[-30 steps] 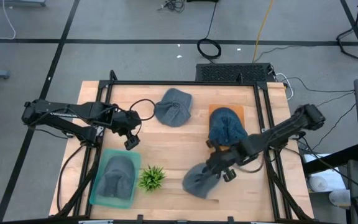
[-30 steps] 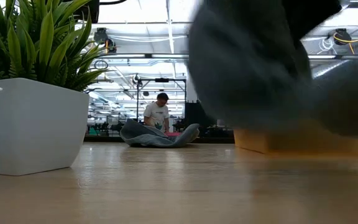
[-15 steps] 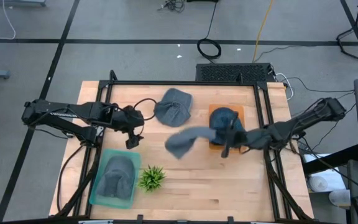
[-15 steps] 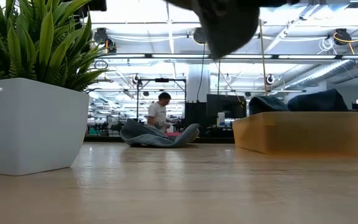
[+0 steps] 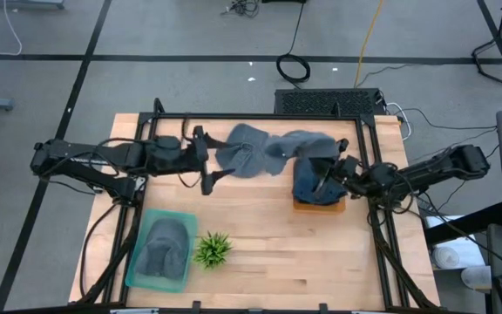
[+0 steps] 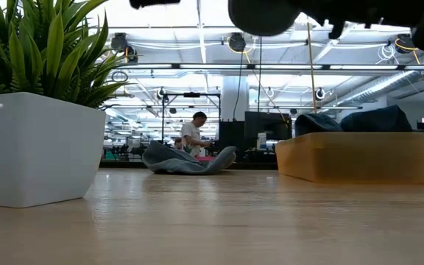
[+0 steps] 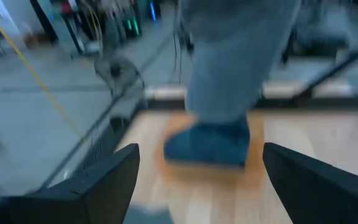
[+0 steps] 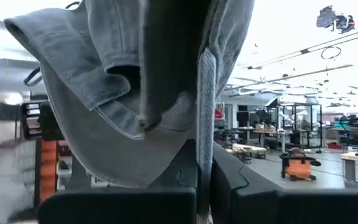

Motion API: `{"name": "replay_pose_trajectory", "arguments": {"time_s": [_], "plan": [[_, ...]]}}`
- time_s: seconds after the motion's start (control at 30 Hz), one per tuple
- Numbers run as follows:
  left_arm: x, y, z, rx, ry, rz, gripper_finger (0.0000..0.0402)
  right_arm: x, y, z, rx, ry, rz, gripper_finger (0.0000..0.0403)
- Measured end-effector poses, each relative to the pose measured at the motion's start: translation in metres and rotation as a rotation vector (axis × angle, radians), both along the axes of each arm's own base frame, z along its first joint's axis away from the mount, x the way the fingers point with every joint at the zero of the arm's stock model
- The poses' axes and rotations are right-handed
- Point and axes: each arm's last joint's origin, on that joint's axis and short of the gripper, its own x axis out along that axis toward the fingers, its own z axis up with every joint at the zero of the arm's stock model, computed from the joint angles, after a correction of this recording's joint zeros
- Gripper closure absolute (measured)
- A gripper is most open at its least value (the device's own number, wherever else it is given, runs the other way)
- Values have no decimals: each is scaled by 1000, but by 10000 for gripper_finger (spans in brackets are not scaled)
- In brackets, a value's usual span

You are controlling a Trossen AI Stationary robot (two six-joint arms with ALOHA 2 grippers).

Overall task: Pick & Place hat
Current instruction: Put the bottom gray cap into the green bin

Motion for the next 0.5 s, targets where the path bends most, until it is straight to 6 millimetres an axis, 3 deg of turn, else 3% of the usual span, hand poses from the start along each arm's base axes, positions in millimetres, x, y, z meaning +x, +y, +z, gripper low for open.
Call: {"name": "replay_pose_trajectory", "arguments": {"time_s": [0.3,0.5], "plan": [[3,-3,17,73,-160,-102,53,32,-5,29,-11,-49,-23,403],[3,-2,22,127,-202,-96,53,44,-4,32,-53,-4,-47,403]]}}
